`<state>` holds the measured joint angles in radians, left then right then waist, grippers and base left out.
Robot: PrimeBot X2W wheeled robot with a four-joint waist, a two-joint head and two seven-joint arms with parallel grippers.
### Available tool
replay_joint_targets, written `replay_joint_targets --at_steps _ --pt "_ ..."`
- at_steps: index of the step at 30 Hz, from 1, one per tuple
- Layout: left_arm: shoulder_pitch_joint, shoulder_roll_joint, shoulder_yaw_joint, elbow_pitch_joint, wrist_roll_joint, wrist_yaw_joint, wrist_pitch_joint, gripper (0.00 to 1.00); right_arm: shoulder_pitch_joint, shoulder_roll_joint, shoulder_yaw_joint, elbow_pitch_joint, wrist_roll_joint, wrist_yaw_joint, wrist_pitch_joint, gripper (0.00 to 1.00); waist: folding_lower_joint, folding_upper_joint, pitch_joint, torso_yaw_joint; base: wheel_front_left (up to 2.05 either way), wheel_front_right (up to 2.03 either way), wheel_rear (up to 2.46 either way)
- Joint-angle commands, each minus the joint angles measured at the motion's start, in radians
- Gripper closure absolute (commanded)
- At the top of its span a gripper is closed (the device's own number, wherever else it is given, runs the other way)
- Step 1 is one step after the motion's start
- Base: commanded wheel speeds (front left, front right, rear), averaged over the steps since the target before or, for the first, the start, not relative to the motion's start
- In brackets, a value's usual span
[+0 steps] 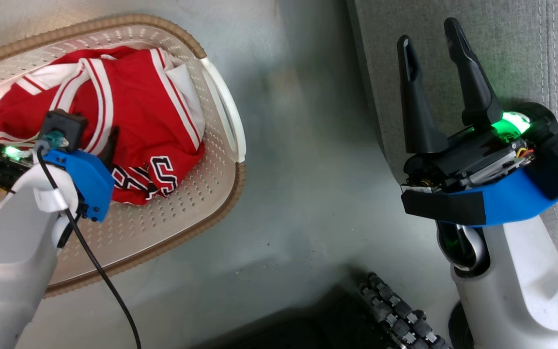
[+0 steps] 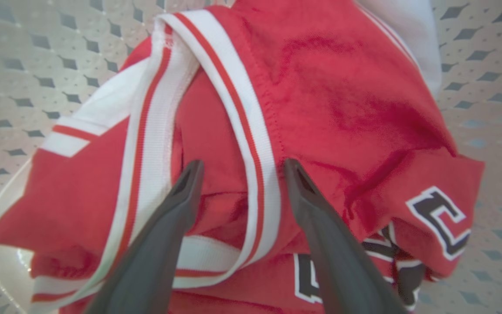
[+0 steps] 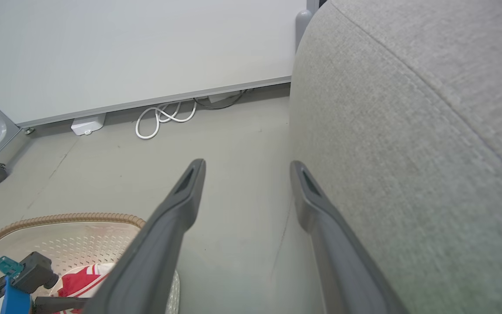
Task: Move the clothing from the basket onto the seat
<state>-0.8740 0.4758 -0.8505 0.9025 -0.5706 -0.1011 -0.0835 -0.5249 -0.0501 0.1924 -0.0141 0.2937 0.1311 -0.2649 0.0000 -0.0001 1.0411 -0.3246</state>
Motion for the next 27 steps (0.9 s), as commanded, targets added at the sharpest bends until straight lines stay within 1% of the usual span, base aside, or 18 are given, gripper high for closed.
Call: replay_joint_targets --at_steps 1,5,9,24,25,26,27 --pt "-0.021 0.007 -0.001 0.004 0.006 0.008 0.010 0.00 0.006 -0.001 -0.004 0.008 0.010 -0.001 0.001 0.00 0.0000 0.0001 0.007 -0.006 0.00 0.00 0.00" --pt "-0.035 0.014 -0.005 0.018 0.001 0.019 0.057 0.00 0.008 -0.001 0.001 0.008 0.019 -0.001 0.001 0.00 0.0000 0.0001 0.019 -0.015 0.00 0.00 0.00" --pt "-0.041 0.016 -0.018 0.023 0.005 0.018 0.095 0.00 0.008 -0.001 0.005 0.006 0.026 -0.001 0.001 0.00 0.0000 0.0001 0.025 -0.019 0.00 0.00 0.00" --pt "-0.040 0.003 -0.068 0.023 -0.020 -0.012 0.239 0.00 0.004 -0.001 0.003 0.005 0.027 -0.001 0.001 0.00 0.0000 0.0001 0.028 -0.020 0.00 0.00 0.00" --pt "-0.038 0.001 -0.071 0.022 -0.023 -0.014 0.250 0.22 0.005 -0.001 0.002 0.006 0.026 -0.001 0.001 0.00 0.0000 0.0001 0.028 -0.020 0.00 0.00 0.00" --pt "-0.039 0.001 -0.076 0.020 -0.026 -0.017 0.259 0.53 0.006 -0.001 0.002 0.006 0.025 -0.001 0.001 0.00 0.0000 0.0001 0.028 -0.019 0.00 0.00 0.00" --pt "-0.040 0.001 -0.081 0.018 -0.026 -0.018 0.267 0.62 0.006 -0.001 0.001 0.006 0.024 -0.001 0.001 0.00 0.0000 0.0001 0.028 -0.019 0.00 0.00 0.00"
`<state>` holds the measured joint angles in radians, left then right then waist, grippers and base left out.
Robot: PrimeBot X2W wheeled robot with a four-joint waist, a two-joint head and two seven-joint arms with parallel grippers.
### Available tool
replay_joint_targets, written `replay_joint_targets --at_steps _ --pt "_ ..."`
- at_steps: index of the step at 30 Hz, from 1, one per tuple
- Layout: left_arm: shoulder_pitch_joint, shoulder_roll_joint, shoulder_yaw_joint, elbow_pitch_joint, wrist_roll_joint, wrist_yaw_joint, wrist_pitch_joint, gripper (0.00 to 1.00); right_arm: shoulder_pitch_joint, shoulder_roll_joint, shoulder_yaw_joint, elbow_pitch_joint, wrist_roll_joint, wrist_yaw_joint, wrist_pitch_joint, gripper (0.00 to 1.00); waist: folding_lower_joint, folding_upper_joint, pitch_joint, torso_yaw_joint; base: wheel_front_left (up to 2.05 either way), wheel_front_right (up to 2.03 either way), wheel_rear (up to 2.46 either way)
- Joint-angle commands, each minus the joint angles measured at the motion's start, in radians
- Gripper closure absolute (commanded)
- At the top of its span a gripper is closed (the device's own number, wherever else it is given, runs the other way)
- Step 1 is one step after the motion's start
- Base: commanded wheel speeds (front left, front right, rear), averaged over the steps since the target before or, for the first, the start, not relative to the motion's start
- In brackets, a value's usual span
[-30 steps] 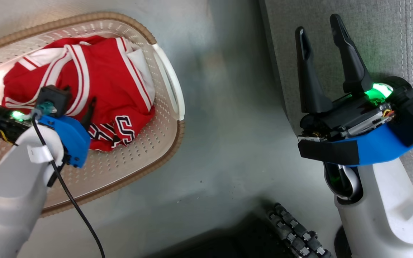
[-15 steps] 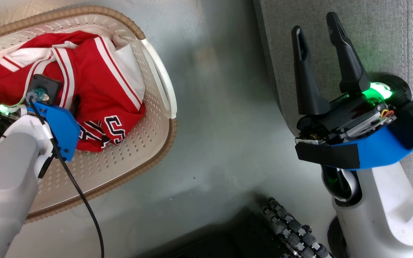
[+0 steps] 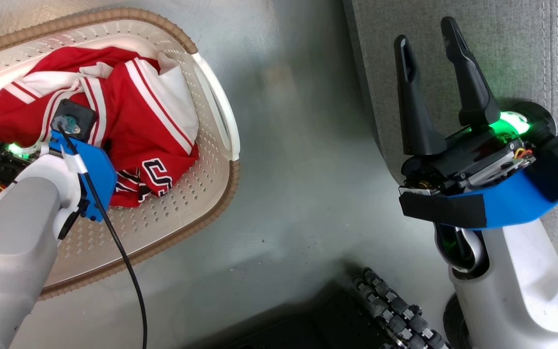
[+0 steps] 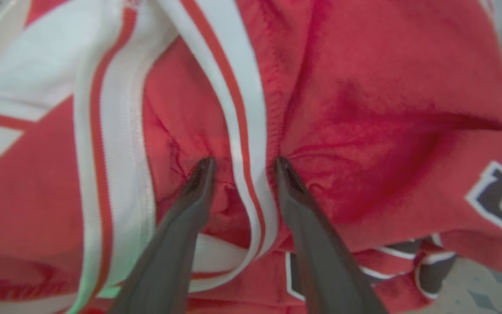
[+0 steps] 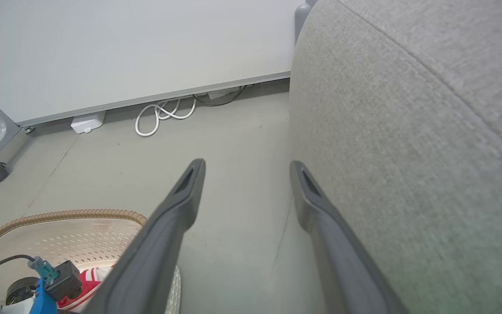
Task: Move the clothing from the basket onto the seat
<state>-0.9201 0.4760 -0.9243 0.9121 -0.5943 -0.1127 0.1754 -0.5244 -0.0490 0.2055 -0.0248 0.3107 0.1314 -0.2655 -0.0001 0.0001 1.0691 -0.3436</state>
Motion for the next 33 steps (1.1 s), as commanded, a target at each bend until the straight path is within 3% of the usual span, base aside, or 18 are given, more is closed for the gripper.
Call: replay_joint_targets --at_steps 1,2,21,33 --pt "0.004 0.002 -0.011 0.005 -0.003 -0.007 0.013 0.87 0.006 -0.002 -0.012 0.017 0.007 -0.001 0.002 0.00 0.0001 -0.0001 0.000 0.000 0.00 0.00 0.00" --pt "0.001 0.003 -0.013 0.003 -0.003 -0.007 0.015 1.00 0.007 -0.002 -0.012 0.017 0.007 -0.001 0.002 0.00 0.0001 -0.0001 0.000 0.001 0.00 0.00 0.00" --pt "-0.006 -0.003 -0.014 -0.027 -0.032 -0.005 -0.012 1.00 -0.004 -0.004 -0.025 0.015 -0.018 -0.001 0.002 0.00 0.0001 -0.0001 -0.030 0.024 0.00 0.00 0.00" --pt "0.043 -0.078 -0.014 0.022 -0.068 -0.007 -0.089 1.00 0.012 -0.002 -0.050 0.036 -0.065 -0.001 0.001 0.00 0.0001 -0.0001 -0.177 0.064 0.00 0.00 0.00"
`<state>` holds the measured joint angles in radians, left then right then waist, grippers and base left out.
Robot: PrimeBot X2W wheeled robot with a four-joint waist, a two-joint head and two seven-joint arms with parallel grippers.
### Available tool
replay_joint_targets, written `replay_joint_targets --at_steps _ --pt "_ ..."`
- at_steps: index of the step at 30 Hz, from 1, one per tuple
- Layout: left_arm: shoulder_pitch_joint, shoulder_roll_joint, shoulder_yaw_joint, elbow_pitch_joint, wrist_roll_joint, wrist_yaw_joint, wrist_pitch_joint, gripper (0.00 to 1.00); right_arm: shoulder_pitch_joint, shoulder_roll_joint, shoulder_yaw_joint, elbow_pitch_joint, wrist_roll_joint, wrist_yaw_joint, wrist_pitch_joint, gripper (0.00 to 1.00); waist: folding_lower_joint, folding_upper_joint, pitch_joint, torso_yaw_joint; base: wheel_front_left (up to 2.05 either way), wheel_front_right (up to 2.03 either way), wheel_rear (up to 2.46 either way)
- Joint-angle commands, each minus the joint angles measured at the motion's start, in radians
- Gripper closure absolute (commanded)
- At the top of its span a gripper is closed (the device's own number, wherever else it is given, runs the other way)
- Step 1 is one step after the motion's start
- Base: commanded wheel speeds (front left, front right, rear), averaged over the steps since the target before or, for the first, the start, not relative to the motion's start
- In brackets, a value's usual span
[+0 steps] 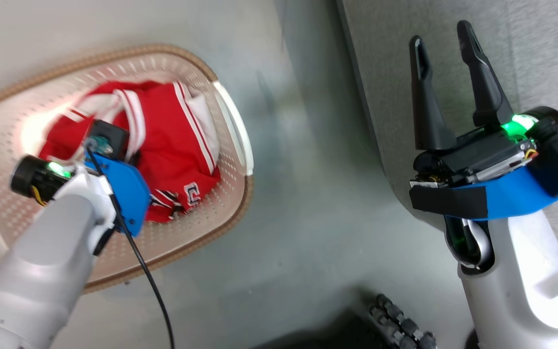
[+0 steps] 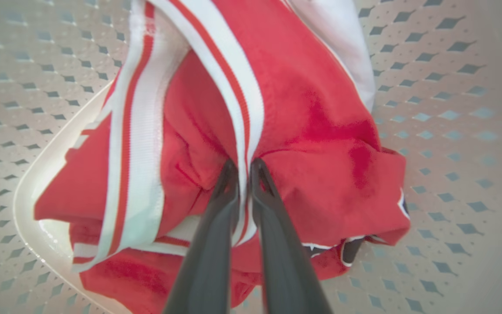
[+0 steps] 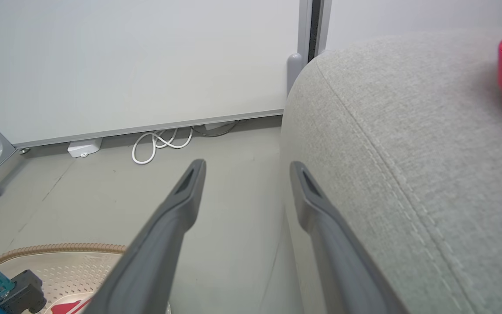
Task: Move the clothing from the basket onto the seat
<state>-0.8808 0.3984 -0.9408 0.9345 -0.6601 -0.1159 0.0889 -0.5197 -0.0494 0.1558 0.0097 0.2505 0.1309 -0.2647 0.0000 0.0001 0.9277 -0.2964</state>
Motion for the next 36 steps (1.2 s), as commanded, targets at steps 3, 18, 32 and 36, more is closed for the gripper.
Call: replay_joint_targets --at_steps 3,18,32,36 --pt "0.029 -0.036 -0.001 0.021 -0.021 -0.007 -0.027 1.00 0.029 -0.002 -0.016 0.016 -0.027 0.000 0.001 0.00 0.0000 -0.0001 -0.103 0.040 0.00 0.00 0.00" --pt "0.169 -0.187 -0.104 0.044 -0.121 -0.015 -0.139 1.00 0.160 -0.002 -0.040 0.087 -0.126 0.000 0.000 0.00 0.0000 -0.0001 -0.472 0.145 0.00 0.00 0.00" --pt "0.252 -0.243 -0.184 -0.017 -0.281 -0.015 -0.222 1.00 0.292 -0.002 -0.077 0.139 -0.183 0.000 0.005 0.00 0.0000 -0.0001 -0.740 0.232 0.00 0.00 0.00" --pt "0.253 -0.256 -0.191 -0.030 -0.321 -0.015 -0.245 1.00 0.325 -0.002 -0.080 0.136 -0.188 0.000 0.018 0.00 0.0000 -0.0001 -0.790 0.258 0.00 0.00 0.00"
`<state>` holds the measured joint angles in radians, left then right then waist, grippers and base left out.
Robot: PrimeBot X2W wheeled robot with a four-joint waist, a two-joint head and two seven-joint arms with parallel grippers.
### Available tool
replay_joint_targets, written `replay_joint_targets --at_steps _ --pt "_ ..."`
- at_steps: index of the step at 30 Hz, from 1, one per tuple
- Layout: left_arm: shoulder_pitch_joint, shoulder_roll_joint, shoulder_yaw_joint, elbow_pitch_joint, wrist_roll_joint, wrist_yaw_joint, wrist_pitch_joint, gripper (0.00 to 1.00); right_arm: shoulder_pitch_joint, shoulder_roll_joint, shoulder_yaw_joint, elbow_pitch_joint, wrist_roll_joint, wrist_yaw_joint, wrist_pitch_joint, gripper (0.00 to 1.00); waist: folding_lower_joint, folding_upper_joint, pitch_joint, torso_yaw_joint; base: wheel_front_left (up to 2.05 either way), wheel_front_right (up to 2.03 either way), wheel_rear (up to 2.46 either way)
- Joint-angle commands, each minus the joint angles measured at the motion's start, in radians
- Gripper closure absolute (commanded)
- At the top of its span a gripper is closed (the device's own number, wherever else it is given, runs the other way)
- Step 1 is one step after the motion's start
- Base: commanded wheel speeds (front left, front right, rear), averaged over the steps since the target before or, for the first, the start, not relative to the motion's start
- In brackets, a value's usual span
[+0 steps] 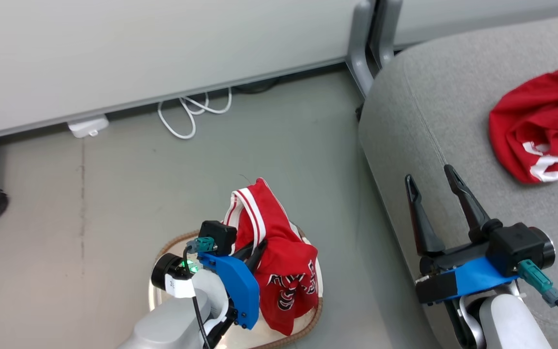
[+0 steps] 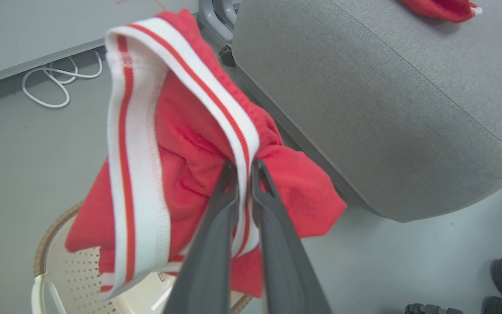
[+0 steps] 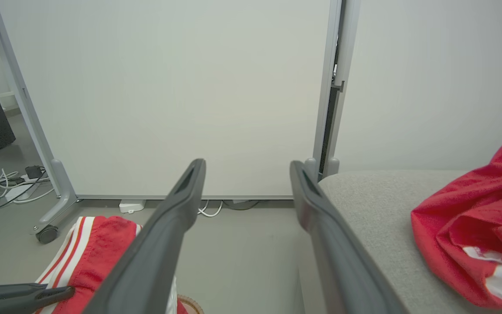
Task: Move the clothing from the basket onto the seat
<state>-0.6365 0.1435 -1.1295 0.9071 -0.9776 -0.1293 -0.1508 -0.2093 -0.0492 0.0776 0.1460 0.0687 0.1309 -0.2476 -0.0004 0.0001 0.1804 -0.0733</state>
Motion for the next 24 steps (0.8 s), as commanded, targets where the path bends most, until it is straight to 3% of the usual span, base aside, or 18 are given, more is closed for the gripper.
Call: replay_joint_targets --at_steps 1,24 --pt "0.004 -0.003 -0.004 -0.003 -0.012 -0.002 -0.009 1.00 0.020 -0.002 -0.001 -0.003 -0.005 0.000 0.007 0.00 0.0004 -0.0001 -0.051 0.039 0.00 0.00 0.00" --pt "-0.136 -0.066 0.039 -0.018 -0.154 -0.002 -0.040 1.00 0.100 -0.002 0.017 -0.017 0.007 0.000 0.051 0.00 0.0004 -0.0001 -0.180 0.104 0.00 0.00 0.00"
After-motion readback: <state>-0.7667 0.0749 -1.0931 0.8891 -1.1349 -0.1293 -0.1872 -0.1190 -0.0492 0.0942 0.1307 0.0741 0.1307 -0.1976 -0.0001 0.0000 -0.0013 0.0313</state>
